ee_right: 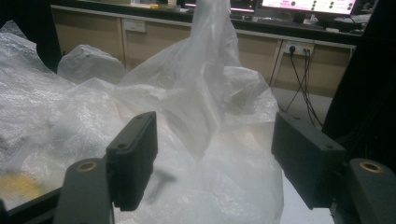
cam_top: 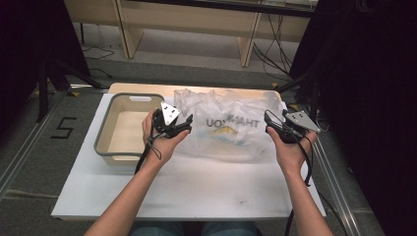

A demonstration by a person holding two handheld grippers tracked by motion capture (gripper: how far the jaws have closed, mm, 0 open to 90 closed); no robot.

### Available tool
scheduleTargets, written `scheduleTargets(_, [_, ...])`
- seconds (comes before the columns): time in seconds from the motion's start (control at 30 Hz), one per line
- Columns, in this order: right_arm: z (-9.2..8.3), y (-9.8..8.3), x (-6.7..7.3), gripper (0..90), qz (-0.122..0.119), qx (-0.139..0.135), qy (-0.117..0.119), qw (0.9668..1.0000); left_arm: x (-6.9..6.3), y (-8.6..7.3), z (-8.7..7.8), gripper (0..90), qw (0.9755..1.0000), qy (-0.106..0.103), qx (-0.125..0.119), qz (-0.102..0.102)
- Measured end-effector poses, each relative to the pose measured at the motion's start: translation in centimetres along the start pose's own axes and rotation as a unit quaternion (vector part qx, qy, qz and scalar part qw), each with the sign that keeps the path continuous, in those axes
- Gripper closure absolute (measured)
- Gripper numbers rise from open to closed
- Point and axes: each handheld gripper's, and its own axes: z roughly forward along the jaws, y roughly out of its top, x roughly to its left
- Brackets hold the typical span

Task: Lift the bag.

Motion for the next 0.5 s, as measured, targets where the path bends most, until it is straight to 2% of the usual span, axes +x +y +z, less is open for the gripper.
scheduleTargets(0.13, [-0.4, 0.1, 0.1, 31.2, -0.007, -0.003, 0.002, 1.0000, -0.1, 0.1, -0.5, 31.5, 0.9999, -0.010, 0.000, 0.003])
scheduleTargets(0.3, [-0.6, 0.0, 0.0, 31.1, -0.006, -0.003, 0.003, 1.0000, 0.0, -0.1, -0.8, 30.9, 1.0000, -0.005, 0.000, 0.008])
scheduleTargets(0.5, [-0.6, -0.2, 0.1, 31.1, -0.010, 0.002, 0.013, 0.9999, 0.0, -0.4, -1.2, 30.9, 0.9999, -0.012, 0.000, 0.007])
